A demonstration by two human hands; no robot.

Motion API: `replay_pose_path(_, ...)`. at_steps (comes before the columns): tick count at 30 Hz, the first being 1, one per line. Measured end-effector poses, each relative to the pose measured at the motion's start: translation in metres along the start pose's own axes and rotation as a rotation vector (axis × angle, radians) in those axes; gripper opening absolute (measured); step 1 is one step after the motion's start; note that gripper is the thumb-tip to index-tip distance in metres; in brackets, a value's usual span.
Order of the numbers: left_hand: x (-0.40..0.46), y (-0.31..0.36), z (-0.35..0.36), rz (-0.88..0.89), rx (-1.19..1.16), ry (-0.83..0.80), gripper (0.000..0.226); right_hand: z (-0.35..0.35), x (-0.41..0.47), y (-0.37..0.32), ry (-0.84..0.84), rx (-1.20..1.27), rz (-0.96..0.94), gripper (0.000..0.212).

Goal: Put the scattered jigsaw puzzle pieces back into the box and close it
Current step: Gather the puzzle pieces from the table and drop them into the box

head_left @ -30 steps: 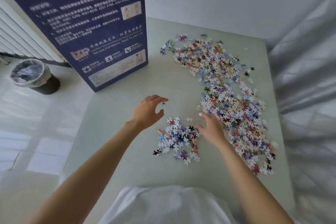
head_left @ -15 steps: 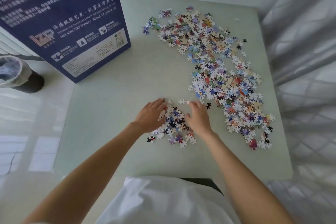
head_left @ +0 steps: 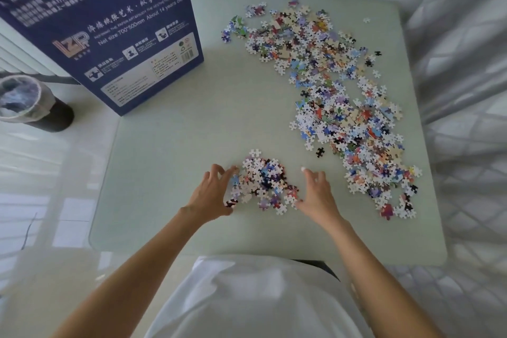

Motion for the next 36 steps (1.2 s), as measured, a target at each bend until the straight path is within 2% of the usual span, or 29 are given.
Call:
replay_pose_path(2, -0.003, 0.002, 0.002, 0.006, -0.061, 0.02, 0.089, 0.01, -0.013, 0.005, -0.028, -0.027, 0.063, 0.077)
replay_pose_path(6, 0.004, 0.015, 0.008, 0.012, -0.102, 0.076, 0.07, 0.022, -0.01, -0.018, 0.043, 0.041, 0.022, 0.069)
replay_pose_path(11, 0.026, 0.029, 0.006, -0.025, -0.221, 0.164, 0.065, 0.017, 0.01, -0.051, 0.071, 0.131, -0.039, 0.054)
replay_pose_path(14, 0.029, 0.031, 0.004, -0.042, -0.275, 0.183, 0.067, 0.004, 0.023, -0.049, 0.064, 0.131, -0.099, 0.054)
replay_pose_path(16, 0.027, 0.031, 0.005, -0.058, -0.217, 0.181, 0.076, -0.003, 0.034, -0.047, 0.02, -0.003, -0.186, 0.069)
replay_pose_path(20, 0.025, 0.03, 0.007, -0.138, -0.095, 0.162, 0.117, 0.001, 0.059, -0.065, -0.158, -0.344, -0.439, 0.115)
replay_pose_path(22, 0.027, 0.033, 0.009, -0.157, -0.048, 0.142, 0.124, 0.005, 0.069, -0.077, -0.232, -0.475, -0.552, 0.124)
replay_pose_path(24, 0.029, 0.038, 0.01, -0.168, -0.011, 0.146, 0.123, 0.006, 0.075, -0.085, -0.259, -0.54, -0.593, 0.125)
replay_pose_path(28, 0.03, 0.05, 0.017, -0.173, -0.046, 0.173, 0.109, 0.006, 0.073, -0.085, -0.207, -0.483, -0.611, 0.109)
replay_pose_path(33, 0.03, 0.053, 0.017, -0.176, -0.21, 0.187, 0.092, 0.007, 0.059, -0.062, -0.187, -0.2, -0.478, 0.074)
replay_pose_path(36, 0.033, 0.05, 0.017, -0.2, -0.266, 0.184, 0.084, 0.009, 0.052, -0.059, -0.152, -0.127, -0.447, 0.06)
Point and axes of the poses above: each hand's wrist, its own x-axis towards the middle knuckle, its own z-axis out of the palm, y = z × x, the point moved 6 cm from there along x, towards the middle knuckle, and after that the axes turned 4 degrees about y, right-handed, at the moved point
